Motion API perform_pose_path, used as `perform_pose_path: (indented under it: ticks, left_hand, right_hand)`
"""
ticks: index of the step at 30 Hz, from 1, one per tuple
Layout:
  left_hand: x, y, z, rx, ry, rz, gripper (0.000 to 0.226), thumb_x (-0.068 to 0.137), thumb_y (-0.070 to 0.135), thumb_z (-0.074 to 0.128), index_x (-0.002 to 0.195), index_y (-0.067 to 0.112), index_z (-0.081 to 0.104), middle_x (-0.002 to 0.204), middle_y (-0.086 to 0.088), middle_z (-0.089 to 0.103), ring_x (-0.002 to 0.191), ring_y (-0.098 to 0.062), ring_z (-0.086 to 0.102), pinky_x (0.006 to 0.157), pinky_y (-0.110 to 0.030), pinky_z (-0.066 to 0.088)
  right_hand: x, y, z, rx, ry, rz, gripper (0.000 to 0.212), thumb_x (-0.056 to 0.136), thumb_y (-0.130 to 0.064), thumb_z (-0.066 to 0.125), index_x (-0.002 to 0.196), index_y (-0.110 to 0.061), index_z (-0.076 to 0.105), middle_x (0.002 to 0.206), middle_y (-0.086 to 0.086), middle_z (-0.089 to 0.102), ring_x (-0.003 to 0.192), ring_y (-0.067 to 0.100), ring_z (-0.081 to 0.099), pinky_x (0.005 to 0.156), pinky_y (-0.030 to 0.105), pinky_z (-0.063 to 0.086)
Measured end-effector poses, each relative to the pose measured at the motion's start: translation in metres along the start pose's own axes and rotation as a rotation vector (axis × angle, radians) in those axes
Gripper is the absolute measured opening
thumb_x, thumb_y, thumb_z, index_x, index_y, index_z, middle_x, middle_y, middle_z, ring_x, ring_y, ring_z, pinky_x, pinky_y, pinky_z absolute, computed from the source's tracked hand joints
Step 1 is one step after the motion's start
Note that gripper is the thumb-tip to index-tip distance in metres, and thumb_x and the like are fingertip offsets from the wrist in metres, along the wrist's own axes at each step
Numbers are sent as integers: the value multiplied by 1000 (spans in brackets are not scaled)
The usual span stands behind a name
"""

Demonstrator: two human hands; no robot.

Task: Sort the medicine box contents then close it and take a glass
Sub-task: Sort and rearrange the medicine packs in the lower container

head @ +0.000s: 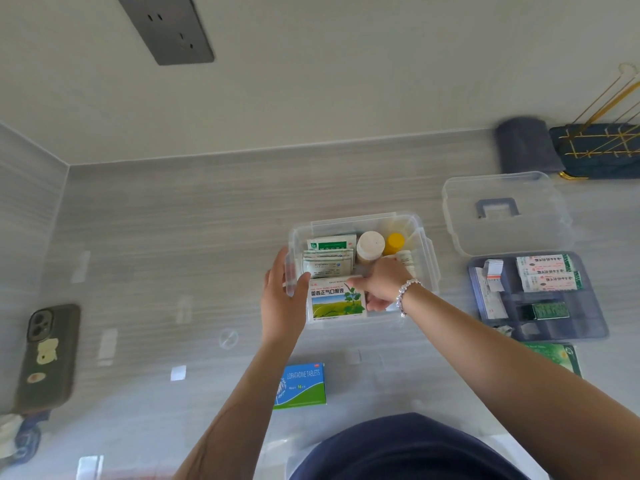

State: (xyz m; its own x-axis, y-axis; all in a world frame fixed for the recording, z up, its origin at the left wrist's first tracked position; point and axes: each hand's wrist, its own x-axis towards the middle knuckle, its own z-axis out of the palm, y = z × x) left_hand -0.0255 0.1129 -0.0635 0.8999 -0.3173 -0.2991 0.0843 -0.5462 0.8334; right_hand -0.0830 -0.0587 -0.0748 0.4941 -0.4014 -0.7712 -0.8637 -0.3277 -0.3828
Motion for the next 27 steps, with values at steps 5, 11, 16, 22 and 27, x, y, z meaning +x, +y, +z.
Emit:
perform_pose_path:
  ticks: [5, 11, 16, 22, 27]
  left_hand:
    - [1, -4, 7, -82, 36, -14, 51, 90, 26, 54, 138, 34, 36, 113, 16, 44, 85, 32, 42, 67, 0, 32]
    - [4, -9, 7, -127, 23, -16, 50, 90, 26, 54, 137, 35, 37, 116, 13, 47, 91, 14, 48, 71, -6, 34]
    - [6, -13, 8, -162, 25, 0, 49, 90, 25, 54, 136, 33, 39, 118, 10, 51, 95, 19, 49, 70, 1, 37]
    - [7, -16, 9, -197, 12, 24, 50, 90, 25, 55, 136, 33, 40, 118, 11, 51, 97, 20, 48, 73, 0, 39]
    - [7, -19, 10, -202, 20, 26, 50, 90, 24, 55, 137, 32, 40, 116, 11, 50, 93, 20, 47, 72, 4, 38]
  right_hand:
    - [2, -7, 0, 4, -16, 50, 41, 82, -49, 59, 69, -11, 56, 36, -4, 59, 26, 3, 52, 31, 11, 37]
    - [-11, -9, 7, -367, 151, -153, 37, 88, -44, 54, 65, -15, 50, 53, -4, 51, 42, 8, 49, 39, 19, 36]
    - [-17, -20, 10, -402, 427, -458, 24, 89, -30, 55, 102, -13, 64, 92, 3, 69, 71, 17, 63, 54, 25, 48]
    - [-1, -37, 17, -409, 400, -630, 39, 89, -18, 57, 127, -13, 52, 129, 3, 54, 95, 22, 64, 77, 32, 55]
    - [7, -42, 20, -473, 433, -525, 33, 85, -20, 61, 116, -11, 54, 119, 5, 58, 92, 23, 64, 66, 30, 51]
